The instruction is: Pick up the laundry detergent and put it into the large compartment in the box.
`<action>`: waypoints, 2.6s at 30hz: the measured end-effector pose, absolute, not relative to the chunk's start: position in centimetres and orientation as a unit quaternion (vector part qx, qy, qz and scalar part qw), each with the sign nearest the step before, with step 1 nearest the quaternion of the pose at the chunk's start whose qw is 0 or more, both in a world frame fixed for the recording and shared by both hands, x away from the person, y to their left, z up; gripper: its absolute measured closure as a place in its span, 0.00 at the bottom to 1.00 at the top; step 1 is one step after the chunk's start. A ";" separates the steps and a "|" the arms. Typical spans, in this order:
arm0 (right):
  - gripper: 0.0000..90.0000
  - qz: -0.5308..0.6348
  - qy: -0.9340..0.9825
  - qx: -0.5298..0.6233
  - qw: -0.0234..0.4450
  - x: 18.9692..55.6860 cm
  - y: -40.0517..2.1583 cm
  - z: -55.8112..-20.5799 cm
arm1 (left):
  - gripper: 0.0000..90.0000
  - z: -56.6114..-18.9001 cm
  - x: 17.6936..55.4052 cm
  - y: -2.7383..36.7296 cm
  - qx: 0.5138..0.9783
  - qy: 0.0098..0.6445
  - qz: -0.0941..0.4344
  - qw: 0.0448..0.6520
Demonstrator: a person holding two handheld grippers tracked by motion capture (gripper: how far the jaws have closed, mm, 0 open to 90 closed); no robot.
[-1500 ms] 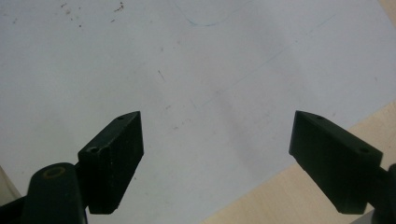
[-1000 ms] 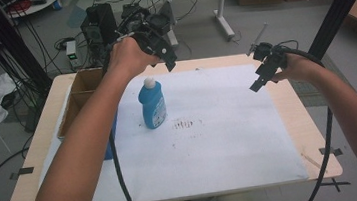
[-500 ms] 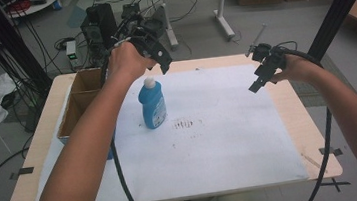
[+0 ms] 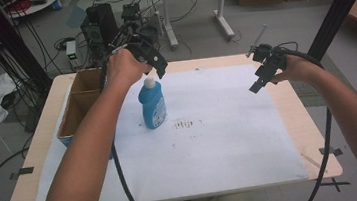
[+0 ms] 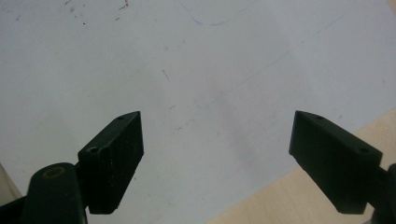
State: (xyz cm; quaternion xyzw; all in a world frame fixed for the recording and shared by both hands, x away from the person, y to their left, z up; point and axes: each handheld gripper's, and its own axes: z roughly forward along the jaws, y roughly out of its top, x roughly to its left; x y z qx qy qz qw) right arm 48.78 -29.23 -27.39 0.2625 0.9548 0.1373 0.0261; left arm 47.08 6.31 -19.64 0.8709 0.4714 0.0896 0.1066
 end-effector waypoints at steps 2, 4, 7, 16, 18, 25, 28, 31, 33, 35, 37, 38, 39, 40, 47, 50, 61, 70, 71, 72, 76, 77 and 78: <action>0.20 0.137 0.955 0.262 0.026 48.9 -29.2 -27.4 | 0.20 -20.2 47.2 6.4 0.870 0.474 0.086 0.108; 0.20 0.136 0.955 0.263 0.025 48.9 -29.2 -27.5 | 0.20 -20.4 47.3 6.5 0.871 0.472 0.084 0.107; 0.20 0.135 0.955 0.262 0.024 49.0 -29.0 -27.6 | 0.20 -21.3 47.5 6.5 0.872 0.470 0.080 0.113; 0.20 0.134 0.956 0.260 0.022 49.1 -29.0 -27.7 | 0.20 -23.0 48.0 6.7 0.873 0.470 0.067 0.111; 0.20 0.132 0.956 0.261 0.021 49.1 -29.1 -27.7 | 0.20 -23.3 48.1 6.8 0.873 0.471 0.066 0.111; 0.20 0.130 0.956 0.261 0.020 49.2 -29.1 -27.8 | 0.20 -24.1 48.2 7.1 0.875 0.468 0.059 0.111; 0.20 0.129 0.956 0.261 0.019 49.2 -28.9 -27.9 | 0.20 -24.6 48.2 7.2 0.874 0.470 0.056 0.112; 0.20 0.129 0.957 0.258 0.020 49.2 -28.8 -28.0 | 0.20 -25.2 48.2 7.2 0.873 0.471 0.054 0.112; 0.20 0.129 0.957 0.258 0.019 49.2 -28.8 -28.0 | 0.20 -25.5 48.2 7.3 0.873 0.472 0.052 0.114; 0.20 0.129 0.957 0.261 0.019 49.3 -28.7 -28.0 | 0.20 -25.9 48.3 7.3 0.874 0.471 0.049 0.110; 0.20 0.128 0.957 0.260 0.018 49.3 -28.7 -28.1 | 0.20 -26.2 48.3 7.4 0.874 0.471 0.047 0.107; 0.20 0.130 0.957 0.258 0.018 49.3 -28.7 -28.1 | 0.20 -26.3 48.3 7.4 0.875 0.470 0.046 0.107; 0.20 0.128 0.957 0.258 0.018 49.3 -28.6 -28.1 | 0.20 -26.4 48.3 7.4 0.875 0.470 0.044 0.107; 0.20 0.128 0.957 0.259 0.017 49.3 -28.6 -28.1 | 0.20 -26.6 48.3 7.4 0.875 0.471 0.044 0.106; 0.20 0.127 0.957 0.259 0.017 49.4 -28.5 -28.2 | 0.20 -27.5 48.4 7.3 0.877 0.467 0.041 0.102; 0.20 0.127 0.957 0.259 0.016 49.4 -28.5 -28.3 | 0.20 -27.9 48.4 7.2 0.876 0.470 0.039 0.104; 0.20 0.128 0.958 0.258 0.015 49.4 -28.4 -28.3 | 0.20 -28.5 48.5 7.3 0.876 0.471 0.038 0.096; 0.20 0.129 0.957 0.259 0.015 49.4 -28.5 -28.2 | 0.22 -28.6 48.6 7.2 0.876 0.471 0.040 0.094; 0.20 0.129 0.957 0.259 0.015 49.4 -28.5 -28.2 | 0.23 -28.6 48.6 7.2 0.875 0.472 0.040 0.095; 0.20 0.129 0.957 0.259 0.015 49.4 -28.5 -28.3 | 0.23 -28.5 48.6 7.2 0.876 0.471 0.039 0.093; 0.20 0.130 0.957 0.258 0.015 49.4 -28.4 -28.3 | 0.26 -28.6 48.5 7.3 0.875 0.474 0.040 0.096; 0.20 0.130 0.957 0.259 0.014 49.4 -28.4 -28.3 | 0.26 -28.5 48.5 7.2 0.874 0.474 0.040 0.096; 0.20 0.131 0.957 0.258 0.014 49.4 -28.4 -28.3 | 0.26 -28.5 48.5 7.3 0.875 0.473 0.040 0.096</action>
